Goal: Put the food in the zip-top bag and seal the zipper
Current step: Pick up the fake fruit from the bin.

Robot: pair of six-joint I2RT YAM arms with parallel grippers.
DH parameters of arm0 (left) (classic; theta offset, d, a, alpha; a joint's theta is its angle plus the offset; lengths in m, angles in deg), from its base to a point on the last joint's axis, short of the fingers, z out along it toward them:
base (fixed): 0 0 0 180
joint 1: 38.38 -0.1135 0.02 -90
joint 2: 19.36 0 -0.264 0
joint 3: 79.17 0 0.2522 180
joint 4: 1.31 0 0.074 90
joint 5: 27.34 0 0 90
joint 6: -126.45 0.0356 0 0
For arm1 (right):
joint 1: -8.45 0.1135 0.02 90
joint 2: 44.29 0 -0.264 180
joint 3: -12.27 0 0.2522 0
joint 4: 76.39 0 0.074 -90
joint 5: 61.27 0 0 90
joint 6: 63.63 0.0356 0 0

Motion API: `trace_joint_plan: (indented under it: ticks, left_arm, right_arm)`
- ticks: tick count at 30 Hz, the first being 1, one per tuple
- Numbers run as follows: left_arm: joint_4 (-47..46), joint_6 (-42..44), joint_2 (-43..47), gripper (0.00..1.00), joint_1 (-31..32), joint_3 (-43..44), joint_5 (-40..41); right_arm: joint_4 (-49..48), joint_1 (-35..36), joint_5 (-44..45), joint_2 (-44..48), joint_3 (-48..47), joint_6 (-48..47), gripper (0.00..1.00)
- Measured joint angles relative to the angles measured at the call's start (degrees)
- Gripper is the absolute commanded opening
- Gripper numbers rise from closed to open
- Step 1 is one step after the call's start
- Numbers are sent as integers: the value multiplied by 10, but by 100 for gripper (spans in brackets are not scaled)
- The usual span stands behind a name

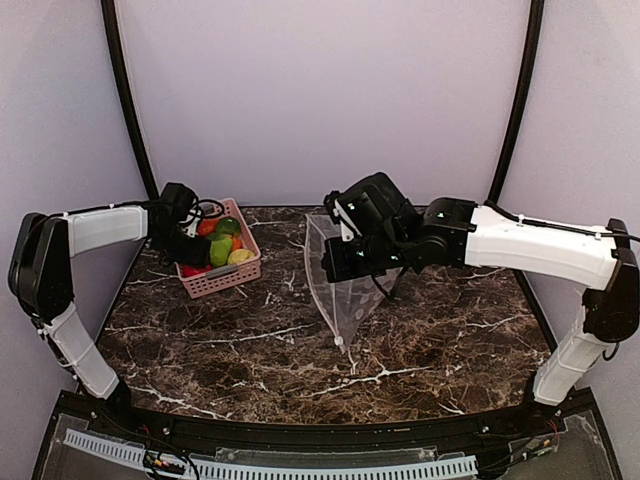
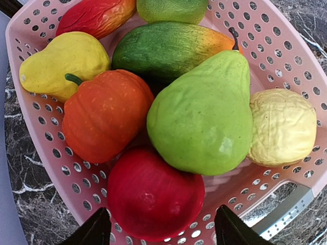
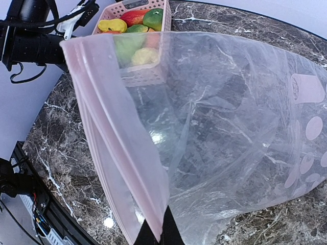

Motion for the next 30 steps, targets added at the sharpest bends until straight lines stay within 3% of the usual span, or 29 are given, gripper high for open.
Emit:
trace_joint_plan:
  ticks: [15, 30]
  left_arm:
    - [1, 6, -26, 71, -1, 5, -18]
    - [8, 16, -54, 77, -1, 25, -2]
  right_arm:
    - [-15, 0, -9, 0, 1, 1, 0]
    - [-17, 0, -15, -5, 1, 2, 0]
